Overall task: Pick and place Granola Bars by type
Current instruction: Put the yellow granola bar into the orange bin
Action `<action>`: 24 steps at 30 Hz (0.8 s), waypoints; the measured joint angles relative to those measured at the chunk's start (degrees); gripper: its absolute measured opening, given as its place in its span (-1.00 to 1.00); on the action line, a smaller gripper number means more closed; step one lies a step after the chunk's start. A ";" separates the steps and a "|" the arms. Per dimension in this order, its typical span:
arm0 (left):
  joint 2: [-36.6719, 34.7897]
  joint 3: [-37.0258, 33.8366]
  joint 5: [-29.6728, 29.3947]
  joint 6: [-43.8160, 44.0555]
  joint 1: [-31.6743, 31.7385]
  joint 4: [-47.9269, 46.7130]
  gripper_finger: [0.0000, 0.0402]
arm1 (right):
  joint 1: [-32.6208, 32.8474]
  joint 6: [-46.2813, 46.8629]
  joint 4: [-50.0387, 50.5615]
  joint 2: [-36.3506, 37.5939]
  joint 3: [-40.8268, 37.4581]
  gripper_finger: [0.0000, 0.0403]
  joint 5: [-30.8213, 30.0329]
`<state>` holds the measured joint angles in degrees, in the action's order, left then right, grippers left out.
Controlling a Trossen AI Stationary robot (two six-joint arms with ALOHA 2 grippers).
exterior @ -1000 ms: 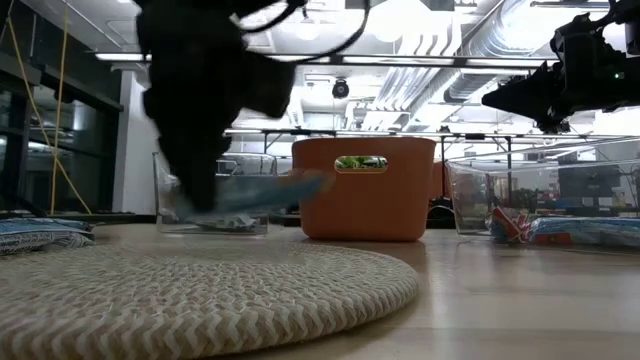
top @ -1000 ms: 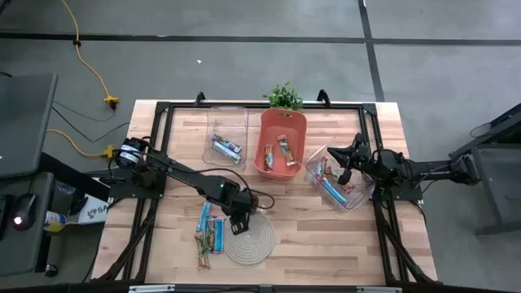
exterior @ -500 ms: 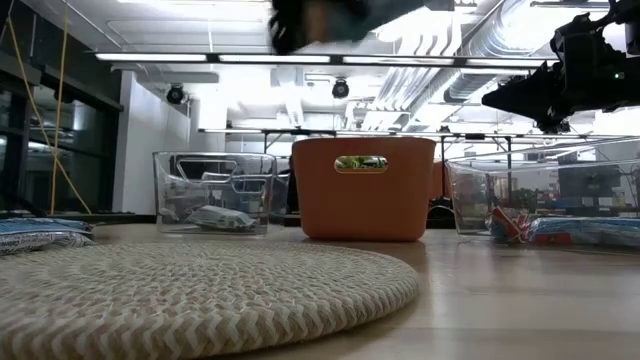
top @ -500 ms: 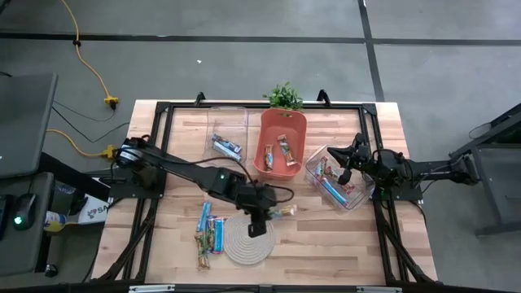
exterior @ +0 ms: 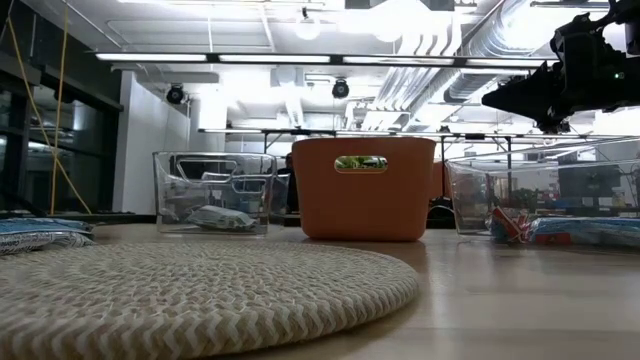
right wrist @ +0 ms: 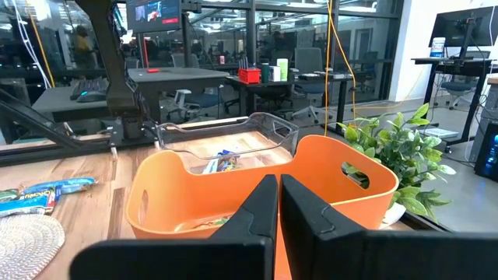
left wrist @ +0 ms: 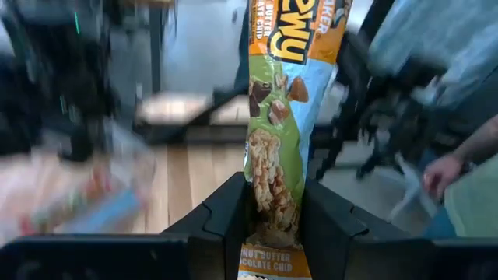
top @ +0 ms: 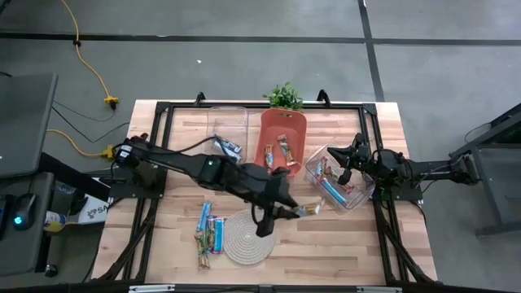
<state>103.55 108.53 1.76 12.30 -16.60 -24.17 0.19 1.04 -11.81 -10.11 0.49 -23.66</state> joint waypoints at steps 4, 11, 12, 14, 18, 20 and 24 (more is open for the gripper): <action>0.00 3.65 -1.89 -1.83 0.86 1.96 -0.50 | 0.00 0.00 0.00 0.00 0.02 -1.00 0.02; 0.00 7.77 -13.08 -1.01 3.76 4.84 -0.50 | 0.01 0.00 0.00 0.00 0.00 -1.00 0.02; 0.00 8.20 -15.55 1.02 4.50 5.11 -0.50 | 0.02 0.00 -0.01 0.00 0.00 -1.00 0.02; -0.11 8.30 -21.07 6.53 5.91 5.07 -0.50 | 0.02 0.00 0.00 0.00 0.00 -1.00 0.02; 0.02 8.24 -28.05 15.36 8.64 2.50 -0.50 | 0.01 0.00 -0.02 0.00 0.00 -1.00 0.02; 0.09 8.25 -29.09 18.85 10.26 1.26 -0.50 | 0.01 0.00 -0.01 0.00 0.01 -1.00 0.01; 0.68 8.10 -29.14 25.60 14.07 -4.86 -0.50 | 0.00 0.00 -0.02 0.00 0.00 -1.00 0.02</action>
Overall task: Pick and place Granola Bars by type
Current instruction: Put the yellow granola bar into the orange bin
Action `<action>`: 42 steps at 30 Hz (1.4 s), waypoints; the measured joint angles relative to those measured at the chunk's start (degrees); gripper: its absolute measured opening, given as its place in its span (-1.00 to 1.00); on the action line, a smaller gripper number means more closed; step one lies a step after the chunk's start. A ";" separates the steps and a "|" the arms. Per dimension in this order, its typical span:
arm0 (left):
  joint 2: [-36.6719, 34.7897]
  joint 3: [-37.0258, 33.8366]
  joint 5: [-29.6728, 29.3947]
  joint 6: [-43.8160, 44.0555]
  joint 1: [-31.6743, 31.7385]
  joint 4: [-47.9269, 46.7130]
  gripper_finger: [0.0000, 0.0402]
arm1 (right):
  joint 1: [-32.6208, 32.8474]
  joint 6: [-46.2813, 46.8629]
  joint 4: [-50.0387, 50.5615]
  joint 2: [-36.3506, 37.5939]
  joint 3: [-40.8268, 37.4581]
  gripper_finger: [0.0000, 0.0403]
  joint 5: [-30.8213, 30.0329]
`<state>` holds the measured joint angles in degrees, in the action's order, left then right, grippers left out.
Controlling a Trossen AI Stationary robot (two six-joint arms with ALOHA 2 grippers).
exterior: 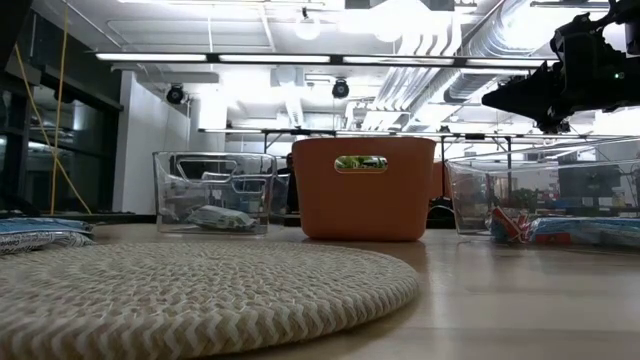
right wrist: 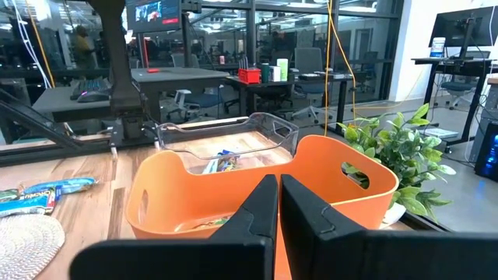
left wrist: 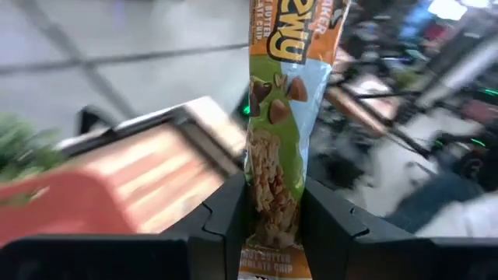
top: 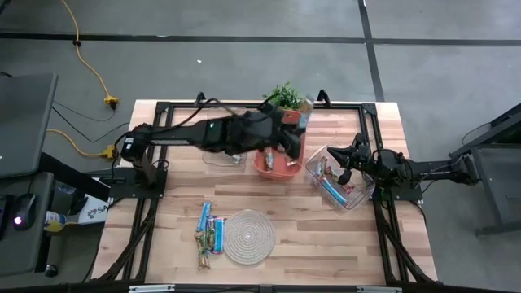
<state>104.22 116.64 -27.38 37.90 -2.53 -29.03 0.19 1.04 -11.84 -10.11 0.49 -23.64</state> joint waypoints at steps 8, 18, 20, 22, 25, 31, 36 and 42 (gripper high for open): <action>-0.07 -1.37 6.69 10.59 8.09 -14.45 -0.50 | 0.02 0.00 0.00 0.00 0.02 -1.00 0.01; 7.06 -1.23 12.98 13.49 13.06 -18.20 -0.50 | 0.02 0.00 0.07 0.00 0.00 -1.00 0.01; 9.59 -1.36 13.97 13.90 13.18 -19.08 -0.50 | 0.00 0.00 0.06 0.00 0.00 -1.00 -0.02; 12.11 -1.48 13.76 14.57 13.07 -19.62 -0.50 | 0.01 0.00 0.06 0.00 0.00 -1.00 -0.01; 14.29 -1.45 13.44 15.62 13.03 -21.12 -0.50 | 0.00 0.00 0.07 0.00 0.00 -1.00 -0.02; 18.83 -1.43 12.68 18.34 13.06 -24.36 -0.50 | 0.02 0.00 0.07 0.03 0.00 -1.00 0.00; 20.93 -1.37 12.27 20.18 13.03 -28.79 -0.50 | 0.01 0.00 0.05 -0.02 0.00 -1.00 -0.02; 21.42 -1.37 12.94 20.52 13.03 -29.35 -0.50 | 0.02 0.00 0.04 -0.04 0.00 -1.00 -0.02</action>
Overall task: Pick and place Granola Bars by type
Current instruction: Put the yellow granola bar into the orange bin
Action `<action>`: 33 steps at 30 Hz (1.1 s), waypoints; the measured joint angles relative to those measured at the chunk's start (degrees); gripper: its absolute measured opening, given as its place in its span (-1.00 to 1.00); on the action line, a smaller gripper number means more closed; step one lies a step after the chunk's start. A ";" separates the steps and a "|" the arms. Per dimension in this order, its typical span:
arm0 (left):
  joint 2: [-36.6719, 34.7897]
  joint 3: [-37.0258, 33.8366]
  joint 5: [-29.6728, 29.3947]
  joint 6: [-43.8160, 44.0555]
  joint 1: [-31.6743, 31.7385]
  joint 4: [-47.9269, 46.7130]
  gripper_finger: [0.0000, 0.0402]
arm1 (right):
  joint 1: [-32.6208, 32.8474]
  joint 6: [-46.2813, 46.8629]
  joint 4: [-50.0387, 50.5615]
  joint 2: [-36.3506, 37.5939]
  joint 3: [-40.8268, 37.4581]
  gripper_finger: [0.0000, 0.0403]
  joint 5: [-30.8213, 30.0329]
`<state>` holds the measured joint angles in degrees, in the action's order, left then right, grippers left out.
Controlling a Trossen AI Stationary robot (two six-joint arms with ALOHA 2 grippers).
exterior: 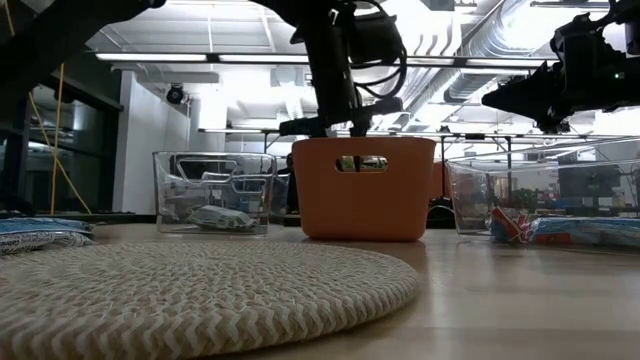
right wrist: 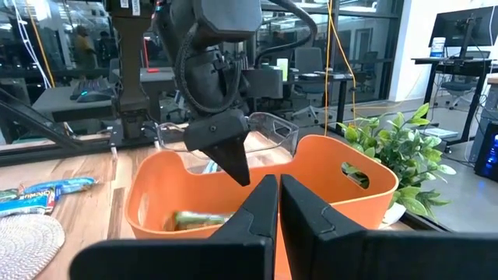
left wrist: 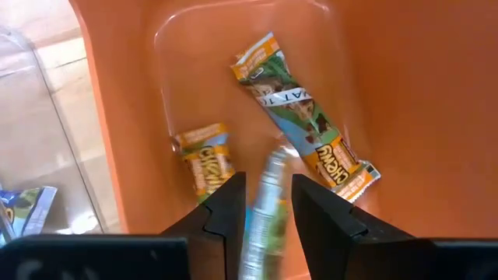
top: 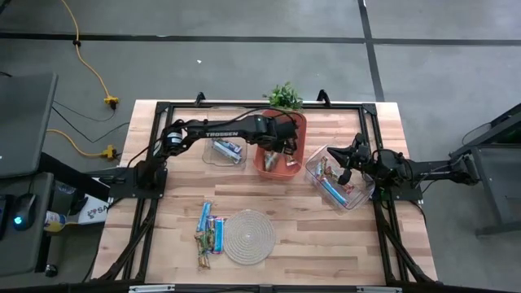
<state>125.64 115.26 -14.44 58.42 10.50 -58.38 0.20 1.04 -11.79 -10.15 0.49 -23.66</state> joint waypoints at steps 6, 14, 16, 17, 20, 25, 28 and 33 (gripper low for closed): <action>0.00 0.00 0.53 -0.20 0.00 0.31 -0.49 | 0.00 0.00 0.00 0.00 0.01 -1.00 0.00; -0.48 0.02 1.79 -4.08 -0.02 3.58 -0.49 | -0.02 0.00 0.00 0.00 0.00 -1.00 0.00; -1.61 0.02 1.64 -6.63 -0.02 5.22 -0.49 | 0.00 0.00 0.00 0.00 0.01 -1.00 0.02; -2.44 0.02 1.50 -7.82 -0.02 5.17 -0.49 | -0.01 0.00 0.00 0.00 0.00 -1.00 0.00; -5.59 0.13 -1.42 -11.35 -0.04 6.76 -0.49 | 0.01 0.00 0.02 0.04 0.00 -1.00 0.02; -12.74 0.11 -5.53 -17.03 -0.04 7.23 -0.49 | 0.00 0.00 0.00 0.02 0.00 -1.00 0.00; -18.26 0.13 -7.24 -19.20 -0.71 6.23 -0.49 | 0.00 0.00 0.00 0.02 0.02 -1.00 -0.01; -26.92 0.11 -13.01 -18.24 -4.56 -1.25 -0.49 | 0.00 0.00 0.03 0.00 0.01 -1.00 0.00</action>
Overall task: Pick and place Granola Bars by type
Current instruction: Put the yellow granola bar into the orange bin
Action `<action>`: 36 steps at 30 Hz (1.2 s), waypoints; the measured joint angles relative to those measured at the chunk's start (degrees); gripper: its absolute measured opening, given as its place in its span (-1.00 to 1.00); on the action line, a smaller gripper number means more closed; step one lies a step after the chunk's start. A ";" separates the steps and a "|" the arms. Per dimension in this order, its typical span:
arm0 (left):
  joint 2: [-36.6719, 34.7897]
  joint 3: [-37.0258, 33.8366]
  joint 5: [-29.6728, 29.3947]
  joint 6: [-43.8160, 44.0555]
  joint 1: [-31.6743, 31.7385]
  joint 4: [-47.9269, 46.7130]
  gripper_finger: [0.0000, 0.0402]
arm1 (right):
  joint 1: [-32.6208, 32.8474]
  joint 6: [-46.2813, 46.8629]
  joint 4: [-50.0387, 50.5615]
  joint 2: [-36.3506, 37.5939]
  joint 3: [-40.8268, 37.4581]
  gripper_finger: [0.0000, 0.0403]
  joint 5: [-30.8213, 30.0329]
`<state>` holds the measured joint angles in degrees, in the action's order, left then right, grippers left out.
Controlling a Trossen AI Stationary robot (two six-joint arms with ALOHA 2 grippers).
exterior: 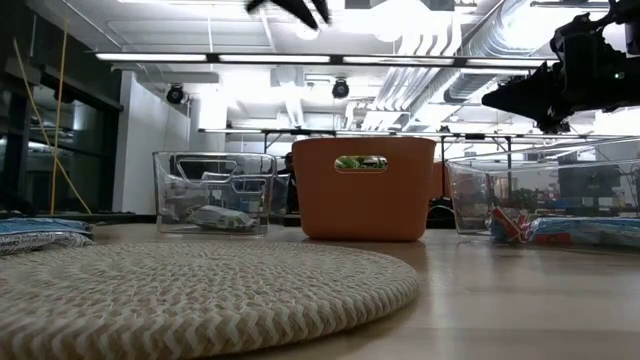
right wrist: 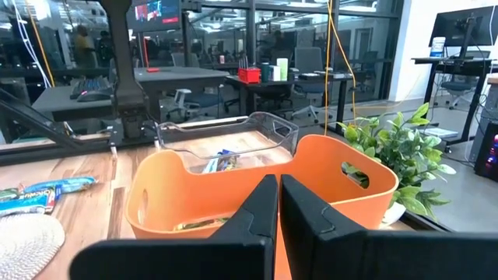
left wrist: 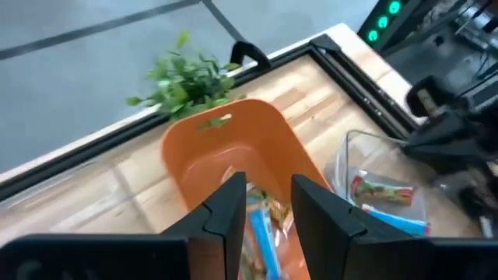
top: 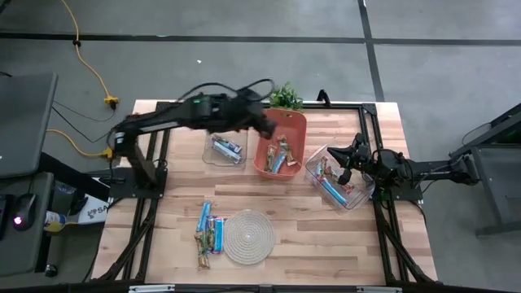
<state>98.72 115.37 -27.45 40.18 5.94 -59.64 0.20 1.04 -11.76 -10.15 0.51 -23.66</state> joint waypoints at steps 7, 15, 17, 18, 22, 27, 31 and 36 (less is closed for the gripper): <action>-9.56 0.02 -9.19 14.77 -10.13 -20.01 -0.49 | 0.00 0.00 0.05 0.02 -0.01 -1.00 0.00; -16.10 -6.11 -16.46 37.77 -24.11 -27.84 -0.49 | -0.01 0.00 0.15 0.00 -0.01 -1.00 0.00; -16.48 -8.53 -15.98 44.37 -26.50 -30.98 -0.49 | 0.01 0.00 0.16 0.00 -0.01 -1.00 0.00; -16.42 -10.26 -15.36 46.74 -27.96 -30.35 -0.49 | -0.01 0.00 0.20 0.00 0.00 -1.00 0.00; -15.82 -17.85 -11.09 56.11 -32.13 -29.64 -0.49 | -0.01 0.00 0.33 0.02 -0.01 -1.00 0.00; -14.94 -29.97 -1.85 70.42 -36.79 -27.07 -0.49 | -0.01 0.00 0.37 0.00 -0.01 -1.00 0.00; -15.16 -38.27 0.77 79.02 -39.88 -19.09 -0.50 | 0.01 0.00 0.36 0.00 -0.01 -1.00 0.02; -15.12 -46.36 7.17 79.85 -40.51 -7.09 -0.50 | 0.00 0.00 0.36 0.00 0.00 -1.00 0.00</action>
<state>83.61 69.01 -20.28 120.03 -34.57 -66.72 0.20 1.04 -11.40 -10.15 0.50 -23.66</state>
